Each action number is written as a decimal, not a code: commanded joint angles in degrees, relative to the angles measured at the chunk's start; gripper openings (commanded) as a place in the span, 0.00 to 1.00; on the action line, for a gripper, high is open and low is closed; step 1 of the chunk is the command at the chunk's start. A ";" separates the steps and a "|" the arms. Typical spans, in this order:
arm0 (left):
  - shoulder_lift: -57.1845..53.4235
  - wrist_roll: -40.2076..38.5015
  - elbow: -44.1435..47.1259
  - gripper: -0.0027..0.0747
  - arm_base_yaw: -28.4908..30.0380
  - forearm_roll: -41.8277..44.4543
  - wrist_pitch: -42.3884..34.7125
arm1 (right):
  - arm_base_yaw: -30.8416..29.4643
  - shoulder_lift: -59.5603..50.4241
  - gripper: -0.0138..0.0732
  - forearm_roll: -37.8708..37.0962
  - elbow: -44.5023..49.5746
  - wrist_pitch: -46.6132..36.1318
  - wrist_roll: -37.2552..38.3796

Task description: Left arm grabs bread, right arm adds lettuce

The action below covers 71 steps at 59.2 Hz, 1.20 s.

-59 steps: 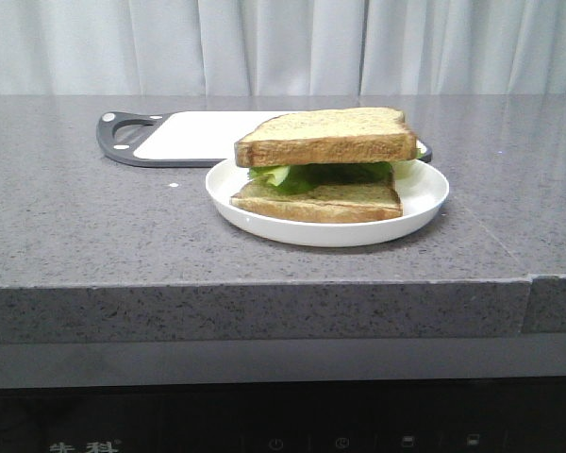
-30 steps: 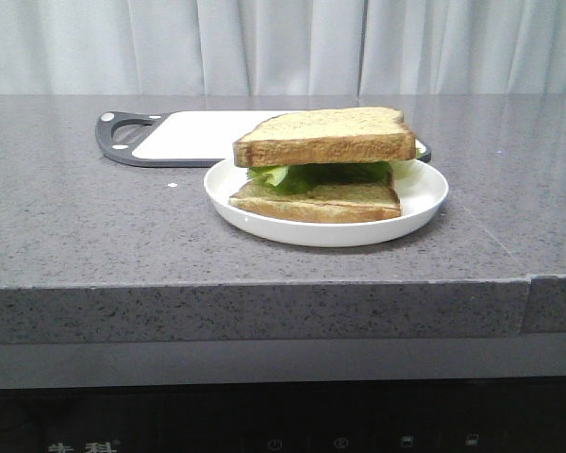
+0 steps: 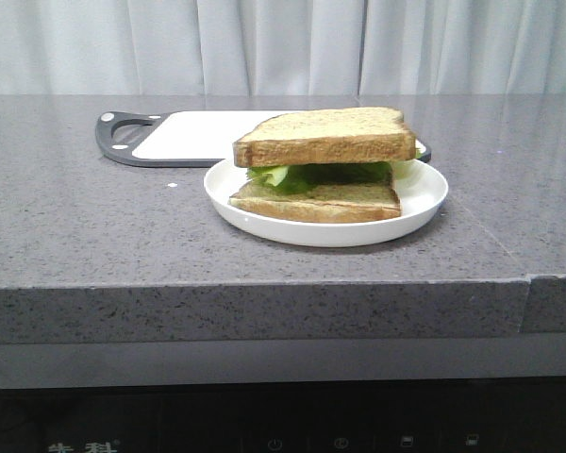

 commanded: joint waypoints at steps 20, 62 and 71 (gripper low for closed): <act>-1.16 -0.47 0.17 0.01 -0.06 -0.47 -5.03 | -7.02 0.07 0.09 -2.55 5.70 -11.00 1.80; -1.07 -0.47 0.17 0.01 -0.06 -0.47 -5.03 | -20.91 -5.00 0.09 -2.55 21.03 -16.65 4.70; -1.07 -0.47 0.17 0.01 -0.06 -0.47 -5.03 | -20.91 -5.00 0.09 -2.55 21.03 -16.65 4.70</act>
